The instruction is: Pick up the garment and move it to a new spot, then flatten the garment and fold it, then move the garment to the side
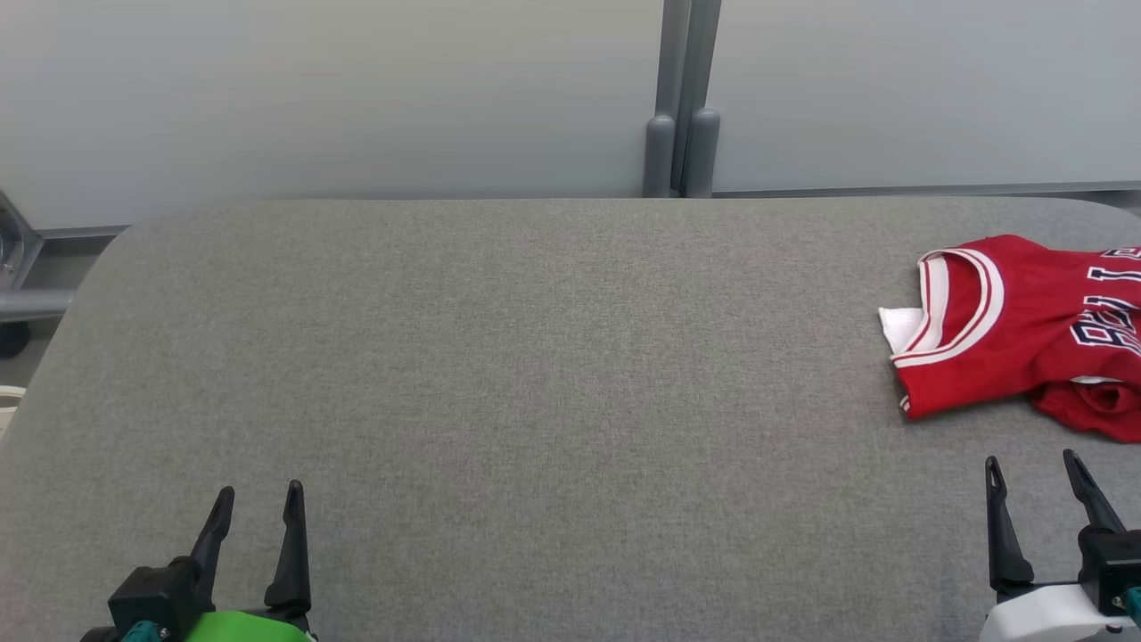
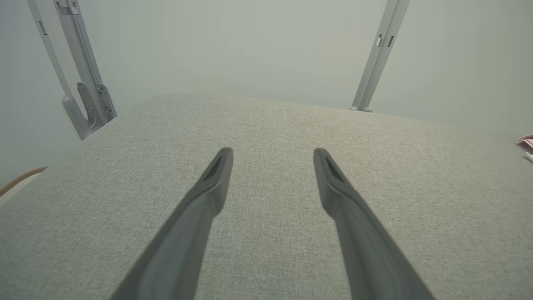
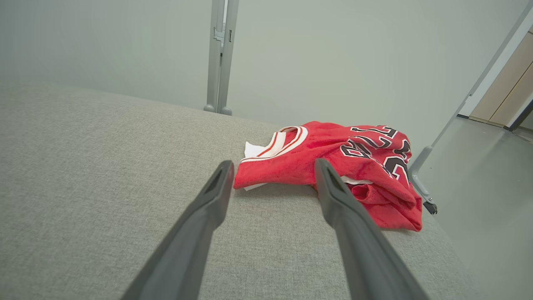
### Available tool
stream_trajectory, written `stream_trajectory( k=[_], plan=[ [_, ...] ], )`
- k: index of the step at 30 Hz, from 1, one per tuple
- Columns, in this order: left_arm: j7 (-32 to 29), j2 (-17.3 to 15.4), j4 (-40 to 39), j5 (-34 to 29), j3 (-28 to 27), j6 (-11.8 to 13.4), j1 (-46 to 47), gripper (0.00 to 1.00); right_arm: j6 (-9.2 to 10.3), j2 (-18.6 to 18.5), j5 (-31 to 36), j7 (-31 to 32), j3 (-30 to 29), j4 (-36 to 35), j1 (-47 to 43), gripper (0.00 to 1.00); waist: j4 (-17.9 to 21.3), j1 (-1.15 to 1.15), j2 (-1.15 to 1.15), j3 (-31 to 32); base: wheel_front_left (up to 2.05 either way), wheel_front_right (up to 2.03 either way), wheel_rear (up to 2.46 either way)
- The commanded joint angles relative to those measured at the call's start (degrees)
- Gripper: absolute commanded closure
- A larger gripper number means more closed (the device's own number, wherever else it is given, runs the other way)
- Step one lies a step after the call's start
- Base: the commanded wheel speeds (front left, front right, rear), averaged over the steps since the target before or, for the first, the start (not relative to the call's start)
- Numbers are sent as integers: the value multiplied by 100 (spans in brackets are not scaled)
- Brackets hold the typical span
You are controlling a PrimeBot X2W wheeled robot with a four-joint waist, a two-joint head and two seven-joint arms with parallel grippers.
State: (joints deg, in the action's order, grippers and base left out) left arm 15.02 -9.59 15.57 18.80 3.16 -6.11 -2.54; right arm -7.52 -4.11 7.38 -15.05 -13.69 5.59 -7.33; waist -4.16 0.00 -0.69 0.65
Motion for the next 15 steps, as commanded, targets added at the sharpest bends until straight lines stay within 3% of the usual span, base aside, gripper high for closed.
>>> stream_trajectory(
  k=[1, 15],
  plan=[
    [16, 21, 19, -37, -56, -45, 85, 0, 6, 25, 51, -15, -33, 25, 61, 0, 33, 0, 69, -7, 0, 0, 0],
    [16, 92, 123, -164, -194, -120, 98, 0, 6, 96, 240, -15, 25, -13, 111, 0, 67, 0, 69, -47, 0, 0, 0]
  ],
)
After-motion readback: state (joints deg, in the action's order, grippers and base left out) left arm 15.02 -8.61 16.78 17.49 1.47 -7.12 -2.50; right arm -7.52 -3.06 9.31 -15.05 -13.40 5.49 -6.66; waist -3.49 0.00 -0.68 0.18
